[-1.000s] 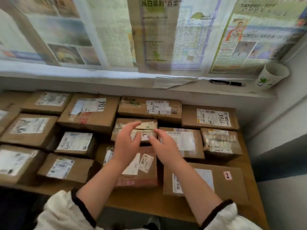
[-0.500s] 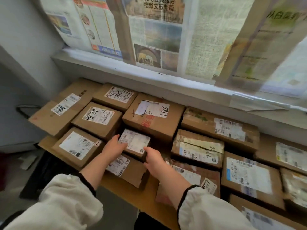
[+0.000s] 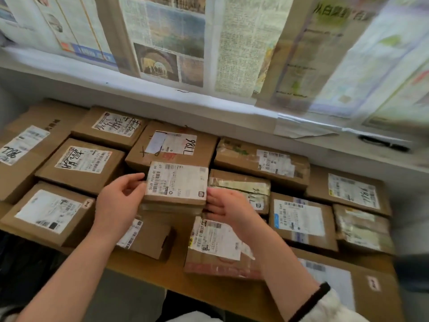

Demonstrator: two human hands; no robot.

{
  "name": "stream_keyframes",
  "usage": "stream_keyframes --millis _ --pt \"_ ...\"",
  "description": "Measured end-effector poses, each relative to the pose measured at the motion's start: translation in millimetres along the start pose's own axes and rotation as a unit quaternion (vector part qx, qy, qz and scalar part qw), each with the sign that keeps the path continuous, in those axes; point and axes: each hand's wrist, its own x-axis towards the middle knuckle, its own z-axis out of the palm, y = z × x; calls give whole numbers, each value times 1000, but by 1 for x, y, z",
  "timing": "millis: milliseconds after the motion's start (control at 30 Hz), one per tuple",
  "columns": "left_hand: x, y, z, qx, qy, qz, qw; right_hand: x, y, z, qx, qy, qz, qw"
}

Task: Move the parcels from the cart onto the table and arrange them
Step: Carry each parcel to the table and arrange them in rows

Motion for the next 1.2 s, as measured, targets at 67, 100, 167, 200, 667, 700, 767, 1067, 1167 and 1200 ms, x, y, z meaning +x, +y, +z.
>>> stream_keyframes --millis 67,100,167,200,667,700,767,1067,1167,1200 --pt "-16 30 19 -19 -20 39 999 -29 -10 -35 2 32 -31 999" --pt "-24 43 31 -34 -35 53 997 -42 -12 -53 -2 58 -48 997" --pt "-40 66 59 -69 -76 67 993 -69 -12 -87 -19 118 -82 989" --pt "-48 75 74 -82 -99 66 990 -81 -9 -104 -33 151 -91 984" --pt "-177 131 204 -49 -359 69 929 -243 76 -234 -84 371 -54 923" --pt "-184 129 201 -36 -373 67 925 -252 84 -234 -84 368 -52 925" --pt "-194 120 192 -3 -390 57 919 -265 102 -231 -83 356 -42 930" --pt "-210 73 156 26 -407 -30 913 -256 155 -188 -62 279 23 958" --pt "-211 58 146 8 -413 -64 908 -246 165 -173 -66 284 44 955" --pt "-212 53 142 7 -411 -67 909 -243 168 -167 -71 287 48 954"
